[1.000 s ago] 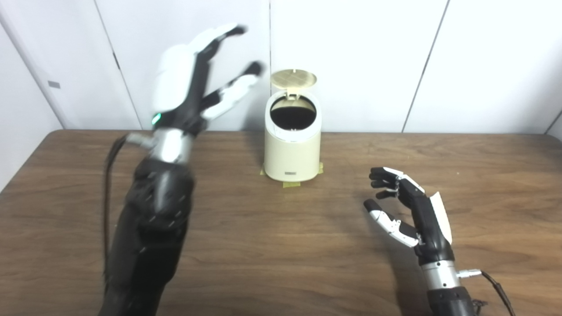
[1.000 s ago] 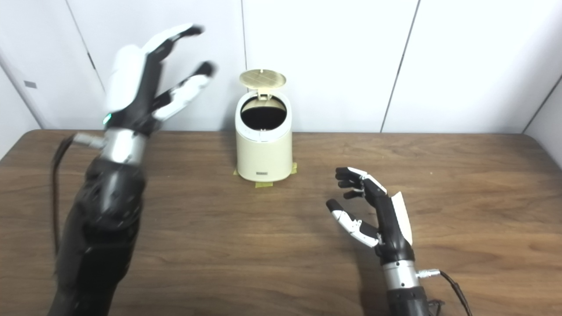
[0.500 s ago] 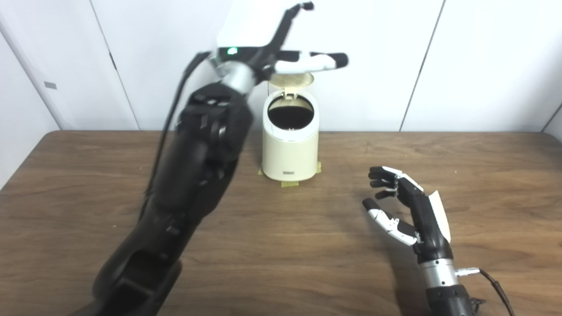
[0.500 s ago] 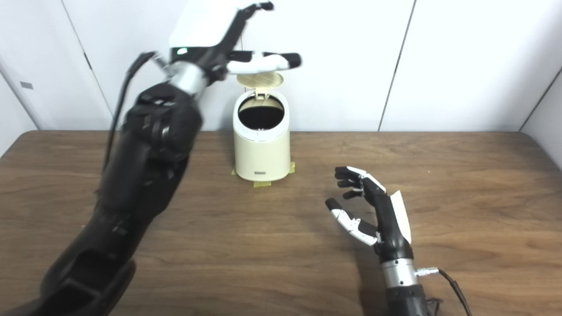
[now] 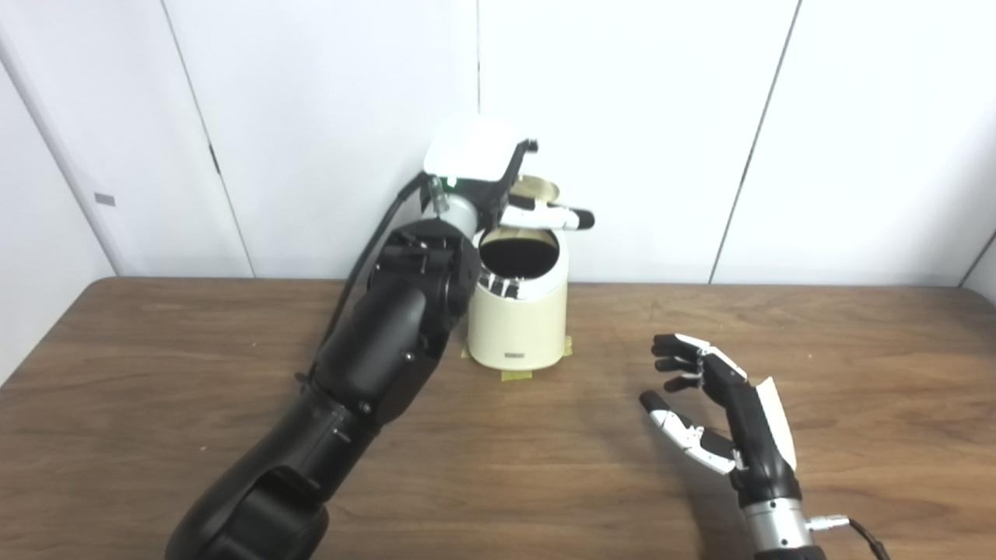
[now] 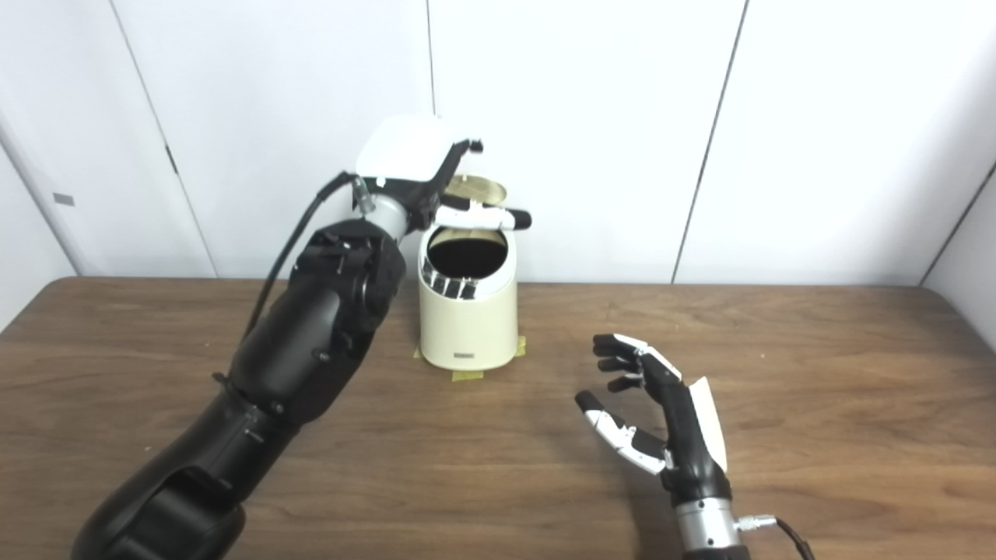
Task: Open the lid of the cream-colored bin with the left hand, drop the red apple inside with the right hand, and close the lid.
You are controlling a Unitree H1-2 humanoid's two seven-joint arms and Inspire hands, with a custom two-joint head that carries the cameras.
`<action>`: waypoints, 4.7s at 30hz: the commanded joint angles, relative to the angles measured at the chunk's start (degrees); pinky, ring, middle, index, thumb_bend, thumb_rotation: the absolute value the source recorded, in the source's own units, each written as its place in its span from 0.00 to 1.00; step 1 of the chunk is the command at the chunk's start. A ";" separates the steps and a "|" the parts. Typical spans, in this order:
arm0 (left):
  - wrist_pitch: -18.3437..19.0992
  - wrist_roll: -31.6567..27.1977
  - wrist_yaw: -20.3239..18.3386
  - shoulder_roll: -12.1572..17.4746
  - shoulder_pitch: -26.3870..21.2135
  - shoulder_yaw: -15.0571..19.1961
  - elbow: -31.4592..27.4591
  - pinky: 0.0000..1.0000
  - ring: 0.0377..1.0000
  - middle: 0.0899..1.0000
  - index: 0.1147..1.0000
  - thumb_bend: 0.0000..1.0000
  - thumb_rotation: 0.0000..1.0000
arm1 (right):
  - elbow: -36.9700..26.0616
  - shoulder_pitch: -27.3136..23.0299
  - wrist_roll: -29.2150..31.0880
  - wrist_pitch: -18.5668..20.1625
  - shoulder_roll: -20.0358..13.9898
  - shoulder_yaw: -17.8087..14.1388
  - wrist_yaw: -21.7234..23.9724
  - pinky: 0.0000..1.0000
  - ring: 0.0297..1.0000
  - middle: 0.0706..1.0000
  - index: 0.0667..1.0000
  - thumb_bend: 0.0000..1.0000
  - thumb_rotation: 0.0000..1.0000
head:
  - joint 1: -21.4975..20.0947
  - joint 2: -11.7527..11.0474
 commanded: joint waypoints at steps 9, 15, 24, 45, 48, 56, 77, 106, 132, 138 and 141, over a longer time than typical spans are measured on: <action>0.59 1.32 2.45 1.02 -2.12 -0.41 -0.08 1.00 1.00 0.89 0.85 1.00 0.90 | 1.35 0.58 -1.49 -1.01 0.35 0.08 -0.82 0.57 0.68 0.70 0.69 0.25 0.37 | 0.26 0.33; 0.64 1.02 1.97 1.35 -1.79 -0.28 -0.89 1.00 1.00 0.89 0.85 1.00 0.88 | 0.06 0.98 -2.09 0.44 0.48 0.16 -0.57 0.56 0.67 0.69 0.69 0.25 0.37 | 0.40 0.83; 0.41 1.36 0.53 1.40 -0.44 -1.14 -3.96 1.00 1.00 0.90 0.86 1.00 0.94 | -0.18 1.06 -0.86 0.57 0.68 0.18 -0.14 0.56 0.66 0.68 0.69 0.26 0.33 | 0.19 1.36; -1.59 4.22 -4.01 0.40 10.10 -3.87 -13.93 1.00 0.97 0.87 0.84 1.00 0.93 | -1.12 1.50 -0.65 1.18 0.42 0.22 1.14 0.54 0.65 0.68 0.68 0.25 0.30 | -0.12 2.79; -1.87 4.43 -4.34 0.53 11.04 -3.87 -14.00 1.00 0.97 0.87 0.83 1.00 0.93 | -2.18 1.82 -0.81 2.72 0.56 0.15 1.52 0.54 0.65 0.68 0.68 0.26 0.30 | -0.18 3.06; -1.24 3.26 -5.34 -0.02 13.85 -2.54 -14.48 1.00 0.96 0.85 0.83 0.99 0.91 | -3.05 2.34 0.99 2.85 0.40 0.04 2.58 0.56 0.66 0.68 0.68 0.26 0.31 | -0.50 3.49; -1.80 1.02 -5.34 -0.17 17.07 -0.52 -13.84 1.00 0.95 0.83 0.83 0.98 0.90 | -7.85 3.94 1.44 7.86 0.84 -0.06 5.01 0.57 0.67 0.69 0.69 0.26 0.34 | -1.59 5.73; -14.40 -14.03 18.93 -4.13 21.49 5.49 -13.42 0.80 0.85 0.86 0.88 0.58 0.67 | -7.97 3.89 -0.40 8.27 0.71 0.24 4.92 0.57 0.66 0.68 0.68 0.30 0.43 | -1.81 5.75; -44.75 -53.16 38.13 -7.45 54.74 18.49 -23.63 0.68 0.73 0.73 0.74 0.22 0.61 | -9.55 4.98 0.39 8.10 0.96 -0.81 4.17 0.58 0.67 0.69 0.68 0.27 0.37 | -2.17 7.15; -44.71 -61.34 34.41 -7.13 57.45 21.09 -21.26 0.66 0.72 0.71 0.69 0.25 0.53 | -9.27 5.22 1.77 5.99 0.90 -1.68 3.88 0.58 0.67 0.68 0.68 0.26 0.36 | -2.77 7.25; -44.83 -63.38 32.82 -7.22 57.53 21.74 -20.26 0.67 0.73 0.72 0.69 0.26 0.47 | -9.71 5.49 1.74 5.68 0.86 -1.88 3.78 0.58 0.67 0.68 0.68 0.26 0.35 | -2.71 7.54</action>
